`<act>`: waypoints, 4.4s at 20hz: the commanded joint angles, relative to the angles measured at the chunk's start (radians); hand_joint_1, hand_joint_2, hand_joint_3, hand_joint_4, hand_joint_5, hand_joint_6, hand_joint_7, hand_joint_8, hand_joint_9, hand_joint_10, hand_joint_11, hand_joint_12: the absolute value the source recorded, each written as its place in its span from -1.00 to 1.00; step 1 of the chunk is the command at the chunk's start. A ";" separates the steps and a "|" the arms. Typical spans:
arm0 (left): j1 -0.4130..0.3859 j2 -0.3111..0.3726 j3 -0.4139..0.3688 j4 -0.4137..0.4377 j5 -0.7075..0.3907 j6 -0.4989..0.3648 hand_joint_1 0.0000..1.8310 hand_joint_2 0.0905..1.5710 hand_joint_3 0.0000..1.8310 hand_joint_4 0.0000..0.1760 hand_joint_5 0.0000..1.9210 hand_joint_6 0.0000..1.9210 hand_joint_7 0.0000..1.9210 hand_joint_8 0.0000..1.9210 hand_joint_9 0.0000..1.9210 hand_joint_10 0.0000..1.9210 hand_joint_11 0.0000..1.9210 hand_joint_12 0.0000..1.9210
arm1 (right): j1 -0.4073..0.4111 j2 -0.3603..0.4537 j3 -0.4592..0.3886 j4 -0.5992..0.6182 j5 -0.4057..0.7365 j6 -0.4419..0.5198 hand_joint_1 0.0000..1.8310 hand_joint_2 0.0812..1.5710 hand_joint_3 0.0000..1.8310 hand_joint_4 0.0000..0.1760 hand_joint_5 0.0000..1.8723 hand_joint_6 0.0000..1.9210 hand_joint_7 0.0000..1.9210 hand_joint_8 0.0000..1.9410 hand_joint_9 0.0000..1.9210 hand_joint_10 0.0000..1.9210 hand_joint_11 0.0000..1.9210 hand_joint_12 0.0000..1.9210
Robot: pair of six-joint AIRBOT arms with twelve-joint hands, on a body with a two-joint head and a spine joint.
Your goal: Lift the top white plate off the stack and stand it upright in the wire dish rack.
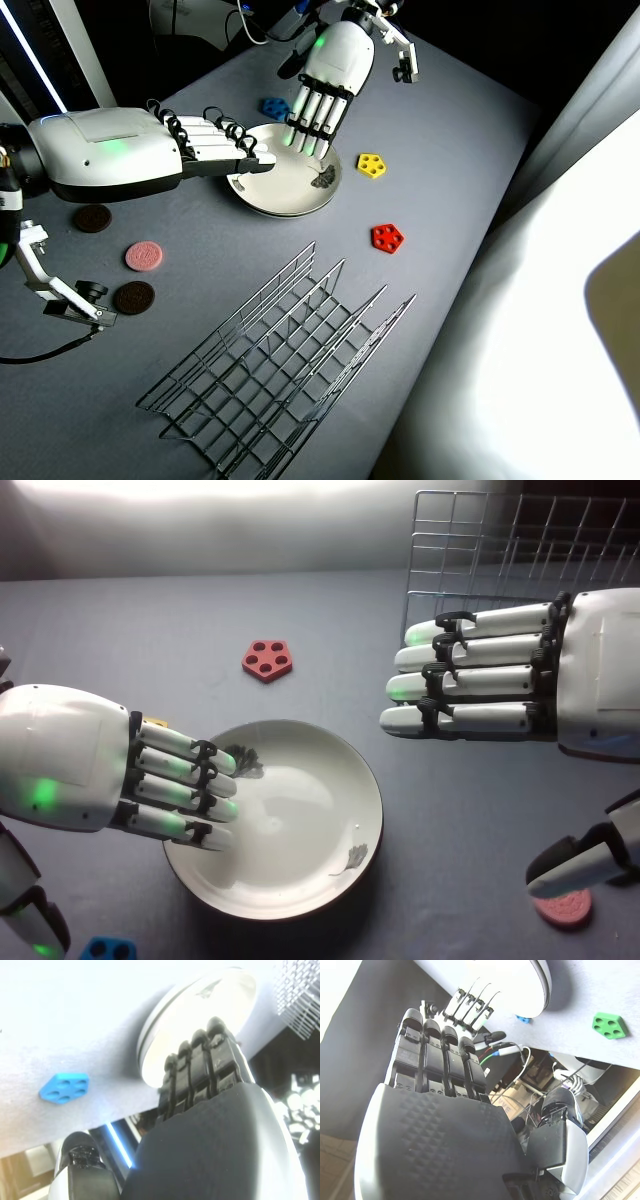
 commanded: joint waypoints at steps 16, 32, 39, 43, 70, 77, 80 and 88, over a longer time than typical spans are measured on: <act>0.023 -0.033 0.035 -0.044 -0.036 -0.004 -0.92 0.10 -1.00 -1.00 -0.93 -0.99 -0.94 -0.99 -0.96 -0.99 -0.93 -0.94 | 0.000 0.019 0.013 0.088 0.166 -0.074 -1.00 0.16 -1.00 -1.00 -0.92 -0.99 -0.91 -0.99 -0.91 -0.99 -0.89 -0.99; 0.057 -0.058 0.056 -0.032 -0.024 -0.003 -0.91 0.10 -1.00 -1.00 -0.90 -1.00 -0.88 -1.00 -0.90 -0.99 -0.88 -0.93 | -0.005 0.012 0.015 0.038 0.192 -0.086 -1.00 0.16 -1.00 -1.00 -0.92 -1.00 -0.91 -1.00 -0.91 -1.00 -0.91 -1.00; 0.062 -0.066 0.055 -0.051 -0.025 -0.012 -0.90 0.09 -1.00 -1.00 -0.90 -0.99 -0.89 -0.99 -0.90 -0.99 -0.88 -0.93 | -0.016 0.006 0.020 0.005 0.176 -0.086 -1.00 0.16 -1.00 -1.00 -0.92 -1.00 -0.90 -1.00 -0.90 -1.00 -0.90 -0.99; 0.058 -0.094 0.048 -0.074 -0.023 -0.037 -0.91 0.09 -1.00 -1.00 -0.94 -1.00 -0.93 -1.00 -0.94 -1.00 -0.92 -0.95 | -0.021 0.002 0.021 0.001 0.170 -0.086 -1.00 0.15 -1.00 -1.00 -0.91 -1.00 -0.90 -1.00 -0.90 -1.00 -0.90 -0.99; 0.051 -0.175 -0.001 -0.110 0.055 -0.037 -0.93 0.09 -1.00 -1.00 -0.91 -0.99 -0.91 -0.99 -0.93 -0.99 -0.88 -0.94 | -0.116 -0.159 0.110 0.156 0.090 -0.258 0.24 0.28 -0.99 -1.00 -0.92 -1.00 -0.91 -1.00 -0.87 -1.00 -0.78 -0.93; 0.051 -0.175 0.001 -0.112 0.056 -0.037 -0.91 0.09 -1.00 -1.00 -0.94 -1.00 -0.95 -1.00 -0.96 -1.00 -0.93 -0.96 | -0.121 -0.190 0.110 0.174 0.087 -0.264 0.29 0.28 -1.00 -1.00 -0.77 -0.99 -0.75 -0.99 -0.73 -0.99 -0.69 -0.82; 0.056 -0.175 0.006 -0.118 0.056 -0.037 -0.91 0.08 -1.00 -1.00 -0.92 -0.99 -0.93 -0.99 -0.95 -1.00 -0.91 -0.95 | -0.121 -0.207 0.107 0.182 0.086 -0.272 0.31 0.31 -0.99 -1.00 -0.75 -0.99 -0.77 -1.00 -0.73 -0.99 -0.66 -0.79; 0.060 -0.178 0.011 -0.125 0.058 -0.037 -0.93 0.10 -1.00 -1.00 -0.93 -1.00 -0.94 -0.99 -0.97 -0.99 -0.93 -0.96 | -0.119 -0.236 0.080 0.216 0.072 -0.301 0.35 0.32 -1.00 -1.00 -0.54 -0.99 -0.52 -0.99 -0.50 -0.99 -0.54 -0.63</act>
